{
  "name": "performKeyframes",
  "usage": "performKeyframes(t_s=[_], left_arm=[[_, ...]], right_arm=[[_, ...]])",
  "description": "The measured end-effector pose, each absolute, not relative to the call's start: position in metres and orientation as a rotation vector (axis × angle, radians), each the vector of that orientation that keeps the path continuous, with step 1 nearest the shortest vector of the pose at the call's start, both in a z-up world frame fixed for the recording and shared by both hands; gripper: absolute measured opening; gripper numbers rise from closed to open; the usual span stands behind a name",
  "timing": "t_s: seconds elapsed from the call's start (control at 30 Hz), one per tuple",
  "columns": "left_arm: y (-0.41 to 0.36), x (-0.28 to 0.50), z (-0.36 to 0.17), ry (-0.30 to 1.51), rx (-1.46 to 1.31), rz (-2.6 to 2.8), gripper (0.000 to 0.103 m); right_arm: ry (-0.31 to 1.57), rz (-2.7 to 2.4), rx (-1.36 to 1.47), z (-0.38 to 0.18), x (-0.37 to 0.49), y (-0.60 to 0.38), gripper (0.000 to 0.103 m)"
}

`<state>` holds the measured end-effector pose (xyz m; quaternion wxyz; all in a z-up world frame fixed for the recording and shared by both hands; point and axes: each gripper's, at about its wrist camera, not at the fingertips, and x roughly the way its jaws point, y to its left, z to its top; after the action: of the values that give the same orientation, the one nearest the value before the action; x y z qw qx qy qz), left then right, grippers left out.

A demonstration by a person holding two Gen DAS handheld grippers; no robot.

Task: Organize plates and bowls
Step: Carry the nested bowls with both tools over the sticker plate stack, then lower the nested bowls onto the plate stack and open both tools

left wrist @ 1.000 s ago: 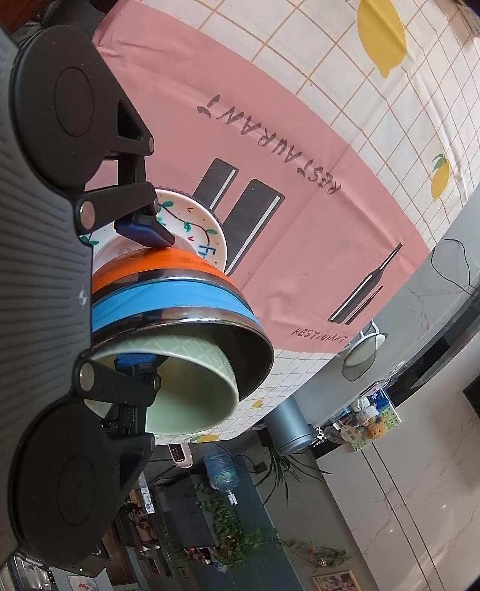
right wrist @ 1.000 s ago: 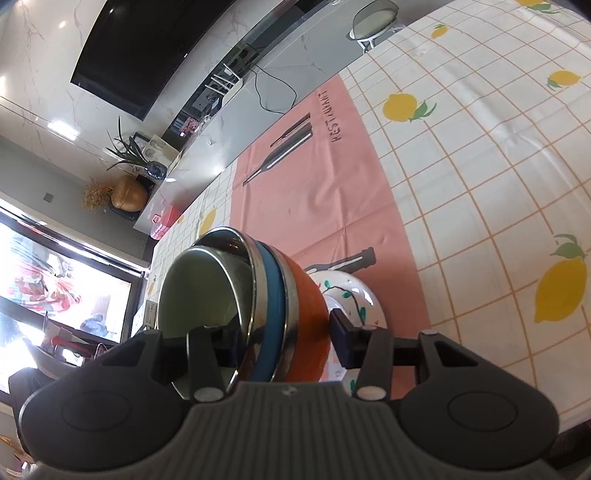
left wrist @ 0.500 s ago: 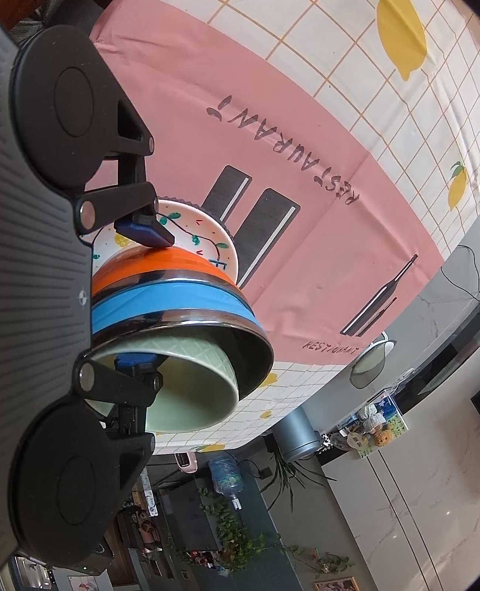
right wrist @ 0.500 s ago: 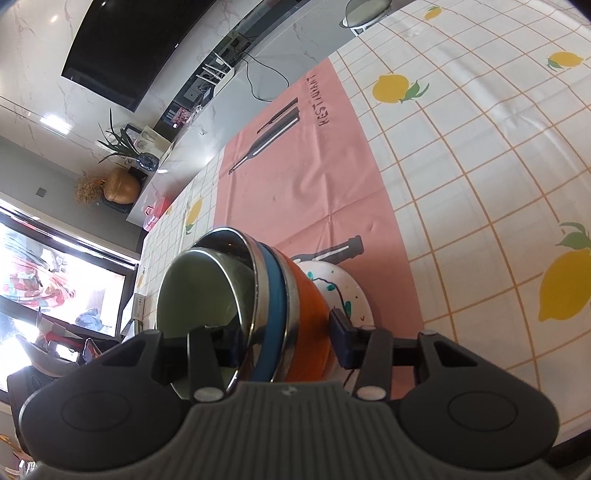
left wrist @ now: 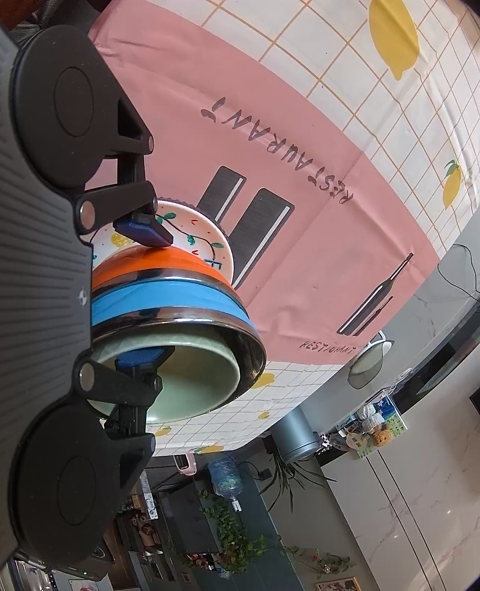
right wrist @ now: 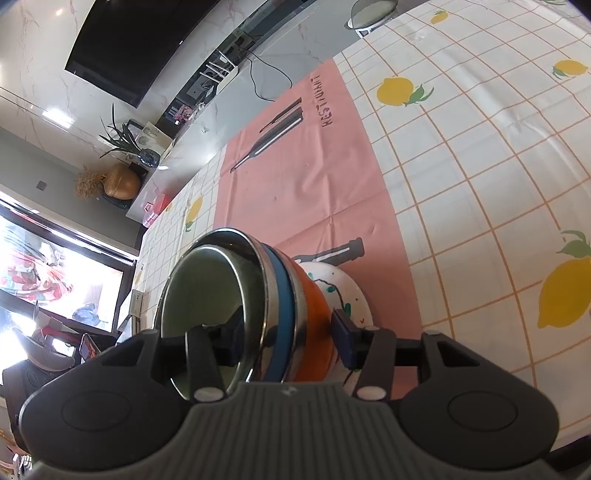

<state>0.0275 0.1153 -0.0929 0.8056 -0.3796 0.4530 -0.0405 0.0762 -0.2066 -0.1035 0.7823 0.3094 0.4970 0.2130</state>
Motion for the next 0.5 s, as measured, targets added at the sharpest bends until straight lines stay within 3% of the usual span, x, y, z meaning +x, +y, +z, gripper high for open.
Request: performKeyframes(t_s=[0.17, 0.5], left_arm=[[0.110, 0.026, -0.085, 0.964, -0.740, -0.065, 0.071], [0.095, 0.005, -0.038, 0.842, -0.516, -0.002, 0.073]], right_arm=[[1.040, 0.462, 0.605, -0.090, 0.075, -0.203, 0.060], [0.914, 0.447, 0.369, -0.049, 0.057, -0.195, 0.072]])
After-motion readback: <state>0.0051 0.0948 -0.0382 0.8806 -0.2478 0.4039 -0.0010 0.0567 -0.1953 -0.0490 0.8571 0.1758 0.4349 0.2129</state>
